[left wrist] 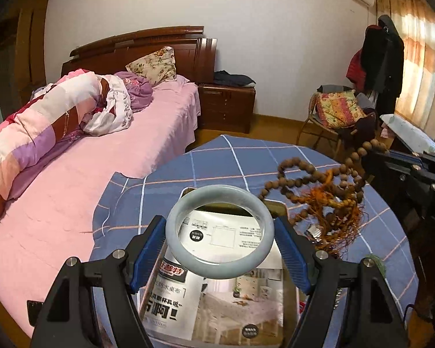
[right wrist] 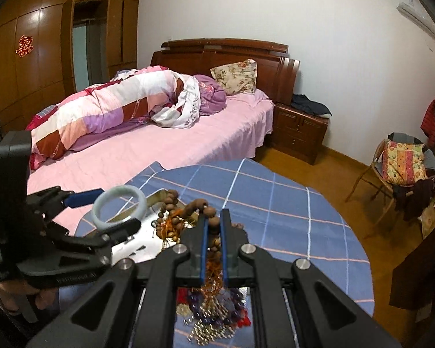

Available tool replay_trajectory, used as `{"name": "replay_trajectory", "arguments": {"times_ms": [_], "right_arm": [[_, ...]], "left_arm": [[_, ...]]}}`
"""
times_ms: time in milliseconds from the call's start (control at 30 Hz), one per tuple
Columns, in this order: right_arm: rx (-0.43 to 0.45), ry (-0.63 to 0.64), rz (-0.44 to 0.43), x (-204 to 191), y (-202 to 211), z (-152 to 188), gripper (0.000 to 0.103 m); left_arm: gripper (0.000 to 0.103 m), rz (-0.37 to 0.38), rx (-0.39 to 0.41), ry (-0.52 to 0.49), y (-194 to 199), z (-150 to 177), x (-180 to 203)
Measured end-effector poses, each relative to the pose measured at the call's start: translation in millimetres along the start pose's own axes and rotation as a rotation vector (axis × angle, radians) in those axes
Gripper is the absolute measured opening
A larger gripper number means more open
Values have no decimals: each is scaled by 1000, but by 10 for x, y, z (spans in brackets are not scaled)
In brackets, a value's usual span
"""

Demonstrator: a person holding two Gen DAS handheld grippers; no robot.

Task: Organize jewelry
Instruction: 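Carry the bead strand into the tin with the right tool while the left tool carries the bangle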

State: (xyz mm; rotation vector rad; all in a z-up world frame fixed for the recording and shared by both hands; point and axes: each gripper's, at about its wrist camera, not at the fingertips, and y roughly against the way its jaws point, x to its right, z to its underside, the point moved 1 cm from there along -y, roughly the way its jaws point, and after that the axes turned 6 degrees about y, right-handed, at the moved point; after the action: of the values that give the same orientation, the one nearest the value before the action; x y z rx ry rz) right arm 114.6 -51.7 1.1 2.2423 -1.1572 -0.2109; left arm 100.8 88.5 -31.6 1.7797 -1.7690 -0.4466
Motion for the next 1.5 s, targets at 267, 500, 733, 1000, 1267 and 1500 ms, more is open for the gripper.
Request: {"name": "replay_trajectory", "arguments": {"times_ms": [267, 500, 733, 1000, 1267, 1500], "right_arm": [[-39, -37, -29, -22, -324, -6, 9], [-91, -67, -48, 4, -601, 71, 9], [-141, -89, -28, 59, -784, 165, 9], [-184, -93, -24, 72, -899, 264, 9], [-183, -94, -45, 34, -934, 274, 12], [-164, -140, -48, 114, -900, 330, 42]], "left_arm": [[76, -28, -39, -7, -204, -16, -65], [76, -46, -74, -23, -348, -12, -56], [76, -62, -113, -60, -463, 41, 6], [76, -73, -172, -76, -615, 126, 46], [76, -68, -200, -52, -654, 129, 27], [76, -70, -169, -81, -619, 124, 76]]}}
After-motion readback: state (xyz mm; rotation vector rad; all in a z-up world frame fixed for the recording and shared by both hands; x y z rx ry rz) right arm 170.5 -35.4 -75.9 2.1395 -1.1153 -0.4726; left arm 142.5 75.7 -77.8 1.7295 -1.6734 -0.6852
